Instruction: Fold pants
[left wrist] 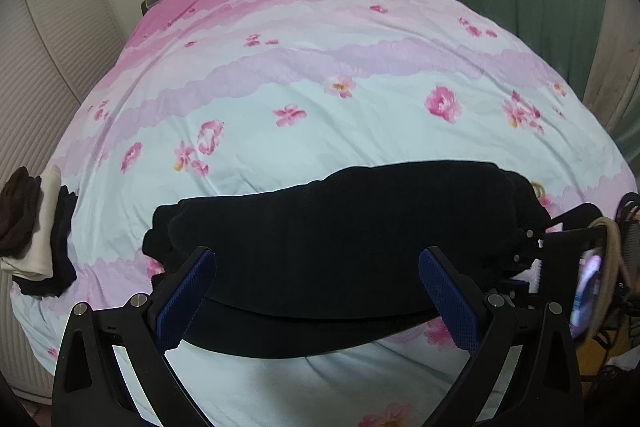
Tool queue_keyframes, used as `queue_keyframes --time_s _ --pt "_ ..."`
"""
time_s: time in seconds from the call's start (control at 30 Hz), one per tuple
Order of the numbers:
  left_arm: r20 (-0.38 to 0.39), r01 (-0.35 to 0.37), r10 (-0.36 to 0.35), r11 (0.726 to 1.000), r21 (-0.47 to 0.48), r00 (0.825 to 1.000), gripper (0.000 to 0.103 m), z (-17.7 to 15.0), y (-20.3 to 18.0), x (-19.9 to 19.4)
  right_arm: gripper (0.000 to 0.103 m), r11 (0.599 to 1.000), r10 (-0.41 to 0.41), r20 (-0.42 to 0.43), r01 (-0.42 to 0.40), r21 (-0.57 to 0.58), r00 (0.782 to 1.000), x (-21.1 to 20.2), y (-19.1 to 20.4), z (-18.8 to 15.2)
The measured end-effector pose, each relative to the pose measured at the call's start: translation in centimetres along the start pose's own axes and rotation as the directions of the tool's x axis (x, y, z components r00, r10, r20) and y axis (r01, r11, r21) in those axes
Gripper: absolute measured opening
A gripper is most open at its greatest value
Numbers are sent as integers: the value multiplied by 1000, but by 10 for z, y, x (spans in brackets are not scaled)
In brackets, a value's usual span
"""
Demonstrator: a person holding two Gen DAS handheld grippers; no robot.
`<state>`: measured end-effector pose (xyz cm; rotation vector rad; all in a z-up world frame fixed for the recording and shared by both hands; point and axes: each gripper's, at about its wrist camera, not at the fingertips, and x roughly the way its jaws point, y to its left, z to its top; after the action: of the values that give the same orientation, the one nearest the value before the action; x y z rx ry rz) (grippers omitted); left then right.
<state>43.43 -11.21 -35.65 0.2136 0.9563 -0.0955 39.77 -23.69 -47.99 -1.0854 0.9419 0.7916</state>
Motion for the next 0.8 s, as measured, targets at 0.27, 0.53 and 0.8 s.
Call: queue_keyframes --time_s 0.27,0.53,0.8 --pt "-3 -7 7 1000 7 1000 103 0 3 3 16 999 -22 -40 24 32 999 24 2 -2" --pt "18 -7 8 999 -47 1000 103 -9 51 -31 60 989 -130 88 122 89 988 -54 9 16" --pt "25 -38 42 988 -148 999 103 -39 150 -39 60 941 -148 139 96 325 979 -89 10 115"
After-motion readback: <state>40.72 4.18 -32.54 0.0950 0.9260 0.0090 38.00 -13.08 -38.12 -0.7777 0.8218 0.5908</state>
